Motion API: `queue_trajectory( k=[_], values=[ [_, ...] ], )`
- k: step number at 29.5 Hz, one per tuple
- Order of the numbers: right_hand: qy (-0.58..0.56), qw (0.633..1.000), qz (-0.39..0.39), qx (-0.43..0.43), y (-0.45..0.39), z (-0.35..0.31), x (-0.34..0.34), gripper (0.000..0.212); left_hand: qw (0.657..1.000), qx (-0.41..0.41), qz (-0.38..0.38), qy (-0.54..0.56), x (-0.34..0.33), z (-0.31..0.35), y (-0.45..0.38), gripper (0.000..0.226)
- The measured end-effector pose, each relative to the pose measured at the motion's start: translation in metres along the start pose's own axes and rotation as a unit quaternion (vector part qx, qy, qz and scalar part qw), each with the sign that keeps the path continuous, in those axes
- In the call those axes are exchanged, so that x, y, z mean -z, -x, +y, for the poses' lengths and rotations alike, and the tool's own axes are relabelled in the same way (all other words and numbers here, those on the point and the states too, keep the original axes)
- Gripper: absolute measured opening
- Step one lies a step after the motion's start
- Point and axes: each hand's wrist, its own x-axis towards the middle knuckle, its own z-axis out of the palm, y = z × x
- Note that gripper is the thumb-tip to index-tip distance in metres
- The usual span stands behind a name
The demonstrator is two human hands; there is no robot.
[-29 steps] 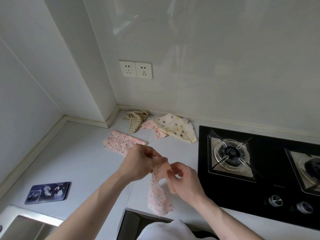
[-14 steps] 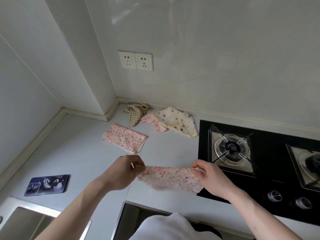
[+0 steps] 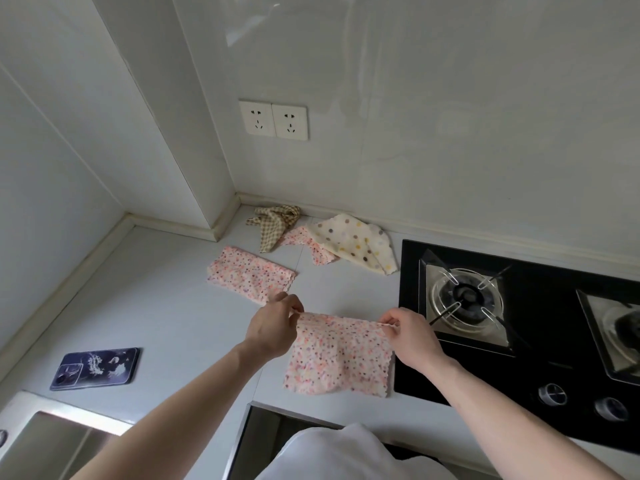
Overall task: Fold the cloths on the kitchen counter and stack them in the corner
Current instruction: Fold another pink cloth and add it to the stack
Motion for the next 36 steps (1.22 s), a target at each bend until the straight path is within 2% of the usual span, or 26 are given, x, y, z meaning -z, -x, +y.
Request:
queue_trajectory(
  k=[5, 11, 19, 22, 24, 28, 31, 33, 36],
  values=[
    [0.007, 1.000, -0.008, 0.006, 0.010, 0.012, -0.015, 0.014, 0.999, -0.012, -0.019, -0.033, -0.021, -0.006, 0.014, 0.016],
    [0.033, 0.998, -0.046, 0.002, 0.030, 0.030, -0.037, 0.009, 0.995, -0.009, -0.068, -0.076, -0.046, -0.024, 0.036, 0.015],
    [0.026, 0.995, -0.097, -0.013, 0.046, 0.038, -0.062, 0.012, 0.984, 0.000, -0.138, -0.109, -0.066, -0.030, 0.052, 0.015],
    [0.024, 0.992, -0.123, -0.012, 0.048, 0.040, -0.064, 0.015, 0.975, 0.002, -0.183, -0.125, -0.070, -0.032, 0.053, 0.021],
    [0.020, 0.994, -0.101, -0.023, 0.046, 0.040, -0.063, 0.014, 0.974, -0.010, -0.178, -0.137, -0.071, -0.027, 0.051, 0.027],
    [0.044, 0.995, -0.053, -0.072, 0.035, 0.040, -0.061, 0.054, 0.979, -0.057, -0.149, -0.128, -0.073, -0.007, 0.044, 0.036],
    [0.068, 0.989, -0.082, -0.106, 0.027, 0.036, -0.062, 0.068, 0.965, -0.101, -0.204, -0.133, -0.079, 0.007, 0.042, 0.053],
    [0.091, 0.985, -0.097, -0.113, 0.023, 0.032, -0.065, 0.066, 0.950, -0.119, -0.243, -0.154, -0.087, 0.014, 0.042, 0.065],
    [0.112, 0.981, -0.102, -0.124, 0.018, 0.028, -0.067, 0.047, 0.936, -0.108, -0.293, -0.164, -0.100, 0.014, 0.044, 0.078]
  ],
)
